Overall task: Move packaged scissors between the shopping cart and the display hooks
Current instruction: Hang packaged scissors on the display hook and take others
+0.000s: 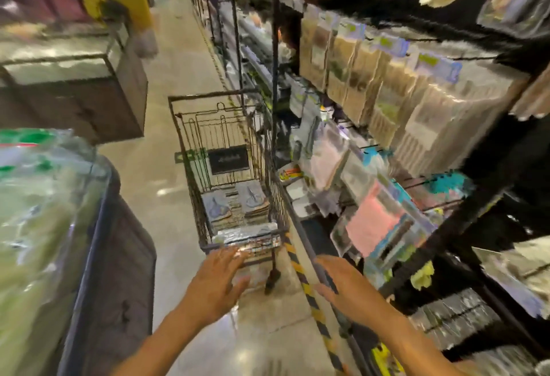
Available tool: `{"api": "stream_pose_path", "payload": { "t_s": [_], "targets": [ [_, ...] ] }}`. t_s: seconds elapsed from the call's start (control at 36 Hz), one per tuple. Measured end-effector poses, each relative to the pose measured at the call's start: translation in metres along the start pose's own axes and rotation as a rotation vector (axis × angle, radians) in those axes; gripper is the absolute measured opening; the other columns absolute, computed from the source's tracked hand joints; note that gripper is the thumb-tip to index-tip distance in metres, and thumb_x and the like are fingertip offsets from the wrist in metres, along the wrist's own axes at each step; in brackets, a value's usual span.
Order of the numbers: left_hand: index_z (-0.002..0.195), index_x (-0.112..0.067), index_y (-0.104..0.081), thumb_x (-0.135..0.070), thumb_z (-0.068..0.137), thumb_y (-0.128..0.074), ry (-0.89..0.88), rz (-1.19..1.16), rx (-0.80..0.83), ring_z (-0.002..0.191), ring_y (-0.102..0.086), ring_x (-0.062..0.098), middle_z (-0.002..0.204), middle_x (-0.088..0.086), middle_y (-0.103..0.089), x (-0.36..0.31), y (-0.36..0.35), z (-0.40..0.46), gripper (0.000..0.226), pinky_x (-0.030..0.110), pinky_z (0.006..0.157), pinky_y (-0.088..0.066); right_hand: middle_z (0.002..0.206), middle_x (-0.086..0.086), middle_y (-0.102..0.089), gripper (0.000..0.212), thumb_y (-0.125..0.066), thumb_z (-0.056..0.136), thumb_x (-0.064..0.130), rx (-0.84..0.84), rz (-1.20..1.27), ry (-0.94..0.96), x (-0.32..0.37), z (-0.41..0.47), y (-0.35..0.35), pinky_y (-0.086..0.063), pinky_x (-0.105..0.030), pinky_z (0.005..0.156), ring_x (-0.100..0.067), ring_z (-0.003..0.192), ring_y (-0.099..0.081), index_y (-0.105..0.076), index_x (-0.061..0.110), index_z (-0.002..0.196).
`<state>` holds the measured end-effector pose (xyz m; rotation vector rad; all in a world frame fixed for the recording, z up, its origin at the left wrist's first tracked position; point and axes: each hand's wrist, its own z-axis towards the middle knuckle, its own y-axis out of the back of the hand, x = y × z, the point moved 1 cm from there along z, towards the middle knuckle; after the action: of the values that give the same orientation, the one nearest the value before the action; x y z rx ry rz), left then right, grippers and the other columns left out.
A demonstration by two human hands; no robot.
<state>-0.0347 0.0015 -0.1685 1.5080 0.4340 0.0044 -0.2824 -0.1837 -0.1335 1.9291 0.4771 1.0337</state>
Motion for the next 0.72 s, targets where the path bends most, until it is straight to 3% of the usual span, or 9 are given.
{"api": "stream_pose_path", "payload": {
  "t_s": [0.08, 0.17, 0.25, 0.33, 0.42, 0.53, 0.72],
  "targets": [
    [0.14, -0.016, -0.058, -0.062, 0.101, -0.028, 0.076, 0.007, 0.017, 0.129, -0.055, 0.028, 0.141, 0.004, -0.06, 0.039, -0.005, 0.0, 0.067, 0.036, 0.111, -0.038, 0.154, 0.011, -0.038, 0.054, -0.049, 0.102, 0.047, 0.054, -0.01, -0.002, 0.016, 0.04, -0.012, -0.033, -0.025, 0.113, -0.011, 0.143, -0.035, -0.037, 0.03, 0.151],
    [0.144, -0.018, -0.054, -0.063, 0.102, -0.023, 0.143, -0.01, 0.022, 0.132, -0.053, 0.029, 0.144, 0.004, -0.058, 0.071, -0.013, -0.005, 0.068, 0.037, 0.112, -0.037, 0.148, 0.011, -0.046, 0.064, -0.038, 0.094, 0.067, 0.089, -0.002, -0.014, 0.023, 0.074, -0.031, -0.035, -0.022, 0.109, -0.012, 0.138, -0.042, -0.043, 0.032, 0.147],
    [0.141, -0.019, -0.055, -0.06, 0.103, -0.024, 0.186, -0.06, 0.007, 0.128, -0.052, 0.026, 0.139, 0.004, -0.061, 0.087, -0.013, -0.005, 0.064, 0.034, 0.109, -0.038, 0.147, 0.006, -0.049, 0.057, -0.044, 0.098, 0.058, 0.115, -0.06, -0.005, 0.03, 0.102, -0.042, -0.033, -0.021, 0.109, -0.014, 0.136, -0.044, -0.046, 0.027, 0.146],
    [0.138, -0.017, -0.059, -0.062, 0.103, -0.019, 0.253, -0.087, 0.078, 0.122, -0.061, 0.031, 0.136, 0.005, -0.064, 0.101, -0.02, -0.001, 0.07, 0.035, 0.108, -0.042, 0.147, 0.007, -0.049, 0.07, -0.032, 0.093, 0.067, 0.157, -0.081, 0.024, 0.032, 0.129, -0.048, -0.033, -0.022, 0.109, -0.013, 0.136, -0.044, -0.045, 0.025, 0.147],
    [0.147, -0.018, -0.051, -0.074, 0.096, -0.008, 0.315, -0.15, 0.147, 0.139, -0.048, 0.034, 0.15, 0.005, -0.052, 0.116, -0.034, 0.006, 0.087, 0.042, 0.115, -0.037, 0.152, 0.009, -0.046, 0.067, -0.038, 0.095, 0.067, 0.194, -0.086, 0.052, 0.021, 0.157, -0.054, -0.031, -0.024, 0.115, -0.014, 0.14, -0.042, -0.043, 0.028, 0.15],
    [0.155, -0.024, -0.038, -0.083, 0.087, 0.003, 0.37, -0.179, 0.168, 0.149, -0.03, 0.03, 0.161, 0.0, -0.036, 0.132, -0.047, 0.025, 0.098, 0.042, 0.123, -0.026, 0.149, 0.007, -0.049, 0.052, -0.057, 0.1, 0.041, 0.193, -0.087, 0.047, 0.017, 0.192, -0.052, -0.023, -0.013, 0.108, -0.014, 0.139, -0.043, -0.048, 0.023, 0.147],
    [0.157, -0.026, -0.032, -0.086, 0.082, 0.008, 0.449, -0.219, 0.204, 0.152, -0.023, 0.026, 0.163, 0.001, -0.032, 0.145, -0.063, 0.086, 0.104, 0.04, 0.124, -0.021, 0.15, 0.003, -0.049, 0.049, -0.058, 0.101, 0.036, 0.248, -0.061, 0.086, -0.014, 0.269, -0.043, -0.016, -0.004, 0.104, -0.013, 0.139, -0.043, -0.047, 0.023, 0.147]
  ]
}}
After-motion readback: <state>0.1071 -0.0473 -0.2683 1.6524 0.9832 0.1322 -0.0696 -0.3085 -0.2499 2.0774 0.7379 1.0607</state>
